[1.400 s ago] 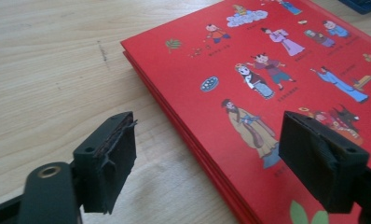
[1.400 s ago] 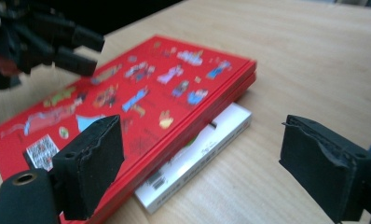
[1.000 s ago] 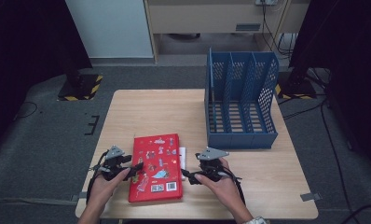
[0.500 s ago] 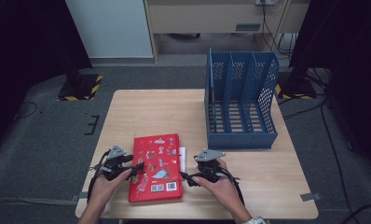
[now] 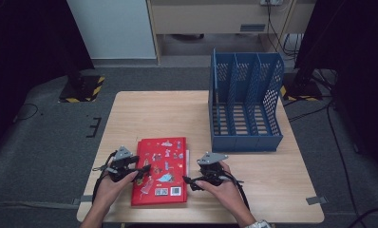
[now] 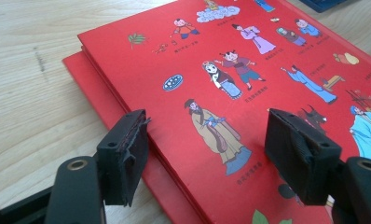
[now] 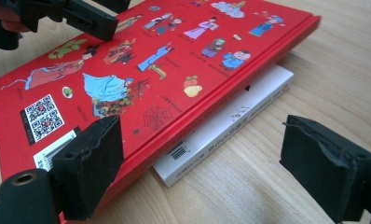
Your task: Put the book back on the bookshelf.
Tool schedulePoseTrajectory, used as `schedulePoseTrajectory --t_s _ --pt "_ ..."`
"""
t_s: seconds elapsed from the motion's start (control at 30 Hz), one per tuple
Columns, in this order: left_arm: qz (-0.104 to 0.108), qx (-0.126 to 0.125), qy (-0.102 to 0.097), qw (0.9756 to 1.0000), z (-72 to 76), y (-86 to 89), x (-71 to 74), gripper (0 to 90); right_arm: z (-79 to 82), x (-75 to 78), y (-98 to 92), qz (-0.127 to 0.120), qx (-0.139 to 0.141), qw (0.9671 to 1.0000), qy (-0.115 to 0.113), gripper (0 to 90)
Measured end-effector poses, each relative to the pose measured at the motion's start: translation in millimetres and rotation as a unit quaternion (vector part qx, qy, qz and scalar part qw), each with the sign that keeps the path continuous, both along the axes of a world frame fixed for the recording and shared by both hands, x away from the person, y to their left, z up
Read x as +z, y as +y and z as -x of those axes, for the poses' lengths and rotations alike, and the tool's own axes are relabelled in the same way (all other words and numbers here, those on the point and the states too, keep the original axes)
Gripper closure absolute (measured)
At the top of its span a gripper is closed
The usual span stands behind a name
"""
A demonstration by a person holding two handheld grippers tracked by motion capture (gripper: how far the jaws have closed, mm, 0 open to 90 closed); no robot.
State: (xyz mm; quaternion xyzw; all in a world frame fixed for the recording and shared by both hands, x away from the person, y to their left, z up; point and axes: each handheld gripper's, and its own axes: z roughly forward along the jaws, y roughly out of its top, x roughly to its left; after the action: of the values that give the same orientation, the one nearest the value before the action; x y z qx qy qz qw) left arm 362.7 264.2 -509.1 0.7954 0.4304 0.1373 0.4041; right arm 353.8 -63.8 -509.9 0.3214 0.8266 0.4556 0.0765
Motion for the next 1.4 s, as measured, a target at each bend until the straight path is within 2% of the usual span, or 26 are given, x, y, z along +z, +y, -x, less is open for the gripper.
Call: schedulePoseTrajectory --t_s 0.13,0.23,0.33,0.43,0.5,0.8,1.03,1.3,1.4 --pt "0.0 -0.01 0.0 1.0 -3.5 -4.5 -0.1 28.2 -0.8 -2.0 0.4 -0.011 -0.001 0.9999 0.01 12.5" --pt "-0.002 -0.015 0.0 0.9999 -5.2 -8.5 0.2 28.2 -1.5 -3.4 -0.9 -0.029 -0.004 0.9994 0.019 13.0" --pt "0.007 -0.018 0.003 0.9998 -7.1 -12.5 -1.1 28.1 -1.5 -6.2 -2.3 -0.029 -0.003 0.9993 0.022 15.5" --pt "0.013 -0.024 0.005 0.9996 -8.7 -15.3 -2.2 27.9 -2.9 -8.2 -3.3 -0.041 -0.001 0.9985 0.037 16.4" --pt "0.018 -0.025 0.005 0.9995 -9.1 -17.0 -3.0 27.3 -3.7 -9.3 -2.6 -0.042 -0.002 0.9981 0.044 17.4" --pt "0.007 -0.026 0.0 0.9996 -7.3 -21.4 -2.9 22.7 -5.6 -14.7 1.4 -0.039 -0.003 0.9973 0.061 18.2" --pt "0.018 -0.022 0.005 0.9996 -4.3 -20.3 -5.1 20.5 -9.8 -17.4 6.1 -0.04 -0.002 0.9969 0.068 13.6" --pt "0.016 -0.025 0.006 0.9995 -4.0 -20.2 -4.7 20.4 -17.6 -24.2 11.2 -0.068 -0.004 0.9928 0.098 13.4" --pt "0.016 -0.026 0.007 0.9995 -4.2 -20.4 -4.5 20.2 -18.5 -25.3 11.2 -0.072 -0.001 0.9925 0.099 13.4"
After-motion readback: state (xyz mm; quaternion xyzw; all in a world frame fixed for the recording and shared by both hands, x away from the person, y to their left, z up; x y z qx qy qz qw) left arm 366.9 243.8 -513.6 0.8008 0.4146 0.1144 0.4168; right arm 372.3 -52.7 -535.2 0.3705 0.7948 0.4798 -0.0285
